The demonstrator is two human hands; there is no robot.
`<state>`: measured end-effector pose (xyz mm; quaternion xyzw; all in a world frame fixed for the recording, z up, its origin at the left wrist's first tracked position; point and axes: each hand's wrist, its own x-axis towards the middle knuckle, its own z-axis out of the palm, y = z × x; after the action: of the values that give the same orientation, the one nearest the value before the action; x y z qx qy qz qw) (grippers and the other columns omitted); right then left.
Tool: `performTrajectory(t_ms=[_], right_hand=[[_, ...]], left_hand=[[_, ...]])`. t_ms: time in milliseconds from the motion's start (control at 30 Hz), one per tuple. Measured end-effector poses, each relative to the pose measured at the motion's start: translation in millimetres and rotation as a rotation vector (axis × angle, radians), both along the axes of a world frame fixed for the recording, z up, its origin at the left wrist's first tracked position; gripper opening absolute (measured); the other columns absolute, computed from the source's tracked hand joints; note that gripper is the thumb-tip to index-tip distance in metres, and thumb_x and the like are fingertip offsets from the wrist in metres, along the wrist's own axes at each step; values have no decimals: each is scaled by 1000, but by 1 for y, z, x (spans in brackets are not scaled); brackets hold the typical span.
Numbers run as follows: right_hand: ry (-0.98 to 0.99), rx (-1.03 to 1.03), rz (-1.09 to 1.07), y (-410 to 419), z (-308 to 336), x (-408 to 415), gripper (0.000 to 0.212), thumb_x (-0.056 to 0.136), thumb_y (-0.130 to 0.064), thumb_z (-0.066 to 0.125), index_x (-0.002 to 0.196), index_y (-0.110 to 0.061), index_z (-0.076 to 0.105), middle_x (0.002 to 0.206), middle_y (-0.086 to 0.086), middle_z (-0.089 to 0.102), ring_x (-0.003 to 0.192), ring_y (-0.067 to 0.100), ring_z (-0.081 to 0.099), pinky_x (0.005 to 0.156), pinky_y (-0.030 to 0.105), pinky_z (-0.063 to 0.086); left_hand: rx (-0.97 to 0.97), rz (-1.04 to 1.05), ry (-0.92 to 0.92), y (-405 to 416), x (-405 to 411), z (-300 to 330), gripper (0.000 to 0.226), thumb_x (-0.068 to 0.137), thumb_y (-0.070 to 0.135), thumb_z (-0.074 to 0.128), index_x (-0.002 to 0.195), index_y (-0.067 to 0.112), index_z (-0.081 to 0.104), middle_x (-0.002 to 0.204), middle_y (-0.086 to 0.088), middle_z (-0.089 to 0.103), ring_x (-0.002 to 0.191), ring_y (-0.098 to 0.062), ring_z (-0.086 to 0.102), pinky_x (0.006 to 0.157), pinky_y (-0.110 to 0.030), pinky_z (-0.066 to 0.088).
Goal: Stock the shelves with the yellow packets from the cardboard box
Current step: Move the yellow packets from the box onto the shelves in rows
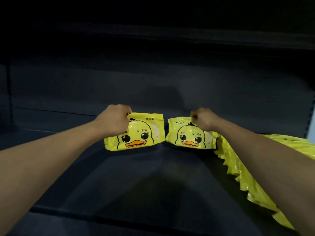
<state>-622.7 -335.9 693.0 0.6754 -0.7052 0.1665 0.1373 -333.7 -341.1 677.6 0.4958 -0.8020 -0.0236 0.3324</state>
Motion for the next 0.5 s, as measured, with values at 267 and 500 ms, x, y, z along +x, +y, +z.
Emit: performTrajectory(t_ms=[267, 500], right_hand=[[91, 161, -89, -37, -4, -5, 28, 93, -9, 46, 115, -13, 63, 120, 7, 61, 106, 24, 56, 77, 22, 39], [139, 135, -143, -44, -10, -15, 32, 92, -7, 47, 118, -14, 64, 123, 7, 60, 112, 26, 56, 82, 23, 42]], left_hand=[[-7, -23, -9, -25, -19, -7, 23, 90, -1, 44, 90, 17, 59, 81, -3, 59, 74, -22, 60, 65, -37, 51], [-24, -71, -55, -31, -27, -9, 20, 90, 0, 45, 94, 12, 60, 83, -7, 62, 74, -24, 61, 68, -43, 52]])
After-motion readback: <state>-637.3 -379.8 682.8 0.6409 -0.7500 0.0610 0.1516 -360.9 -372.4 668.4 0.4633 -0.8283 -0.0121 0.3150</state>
